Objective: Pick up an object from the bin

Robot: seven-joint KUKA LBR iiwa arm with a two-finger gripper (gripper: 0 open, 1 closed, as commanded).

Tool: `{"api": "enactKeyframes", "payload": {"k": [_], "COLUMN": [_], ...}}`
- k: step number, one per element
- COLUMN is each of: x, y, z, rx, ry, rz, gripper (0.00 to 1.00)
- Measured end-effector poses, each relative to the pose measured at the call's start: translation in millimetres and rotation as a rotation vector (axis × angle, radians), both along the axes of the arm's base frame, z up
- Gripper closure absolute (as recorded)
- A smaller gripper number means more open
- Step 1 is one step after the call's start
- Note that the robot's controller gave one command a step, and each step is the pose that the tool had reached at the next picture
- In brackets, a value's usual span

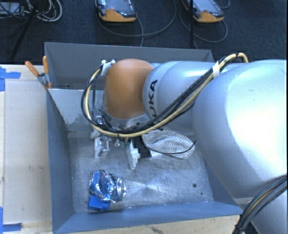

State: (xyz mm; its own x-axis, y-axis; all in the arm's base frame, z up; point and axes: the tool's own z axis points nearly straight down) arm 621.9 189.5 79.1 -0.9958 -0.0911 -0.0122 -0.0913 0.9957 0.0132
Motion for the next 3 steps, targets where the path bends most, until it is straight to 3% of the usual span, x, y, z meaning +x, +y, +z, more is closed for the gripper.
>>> {"api": "enactKeyframes", "payload": {"k": [1,2,3], "x": [-2.7,-6.7,-10.1], "y": [12,18,17], "z": [42,63,52], "rx": [-0.016,-0.010,-0.015], "ry": [0.015,0.000,0.014], "rz": [0.014,0.020,0.034], "gripper": [1.00,1.00,1.00]}}
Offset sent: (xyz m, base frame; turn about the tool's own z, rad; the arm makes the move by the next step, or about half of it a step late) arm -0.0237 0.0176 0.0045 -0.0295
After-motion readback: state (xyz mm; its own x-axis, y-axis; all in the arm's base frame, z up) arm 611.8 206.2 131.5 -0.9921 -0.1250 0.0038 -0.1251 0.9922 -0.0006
